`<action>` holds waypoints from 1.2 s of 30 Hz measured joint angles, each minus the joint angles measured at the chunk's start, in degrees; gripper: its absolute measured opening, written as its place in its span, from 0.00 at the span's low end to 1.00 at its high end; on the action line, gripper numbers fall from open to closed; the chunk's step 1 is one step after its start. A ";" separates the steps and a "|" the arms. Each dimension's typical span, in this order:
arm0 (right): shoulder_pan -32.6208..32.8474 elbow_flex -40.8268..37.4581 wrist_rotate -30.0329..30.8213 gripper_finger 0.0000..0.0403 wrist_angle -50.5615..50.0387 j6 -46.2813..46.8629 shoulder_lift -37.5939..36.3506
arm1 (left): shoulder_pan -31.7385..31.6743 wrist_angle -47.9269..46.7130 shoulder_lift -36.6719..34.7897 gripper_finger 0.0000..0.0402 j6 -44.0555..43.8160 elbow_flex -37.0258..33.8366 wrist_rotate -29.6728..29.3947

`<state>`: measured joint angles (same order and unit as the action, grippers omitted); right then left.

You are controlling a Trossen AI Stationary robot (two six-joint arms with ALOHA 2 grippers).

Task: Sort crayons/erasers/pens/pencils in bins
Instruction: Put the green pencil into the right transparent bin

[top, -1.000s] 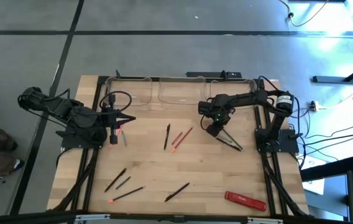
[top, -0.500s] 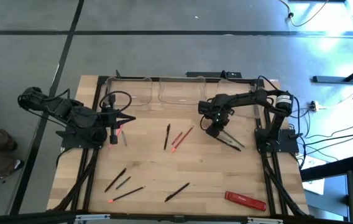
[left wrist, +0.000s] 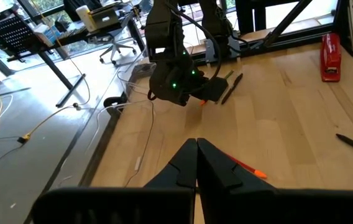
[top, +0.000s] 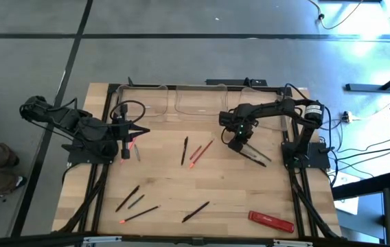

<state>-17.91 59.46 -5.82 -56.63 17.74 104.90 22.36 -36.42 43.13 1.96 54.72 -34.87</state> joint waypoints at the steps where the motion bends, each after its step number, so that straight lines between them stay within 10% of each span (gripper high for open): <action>1: 0.00 0.02 -0.01 0.10 -0.16 -0.04 0.00 | -0.01 0.00 0.00 0.00 0.00 0.00 0.00; 36: 0.02 21.10 0.19 0.11 -21.14 -6.12 -0.48 | 0.01 0.00 0.00 0.00 0.00 0.02 0.02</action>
<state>-17.89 80.56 -5.63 -77.77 11.61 104.42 22.37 -36.42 43.13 1.96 54.74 -34.86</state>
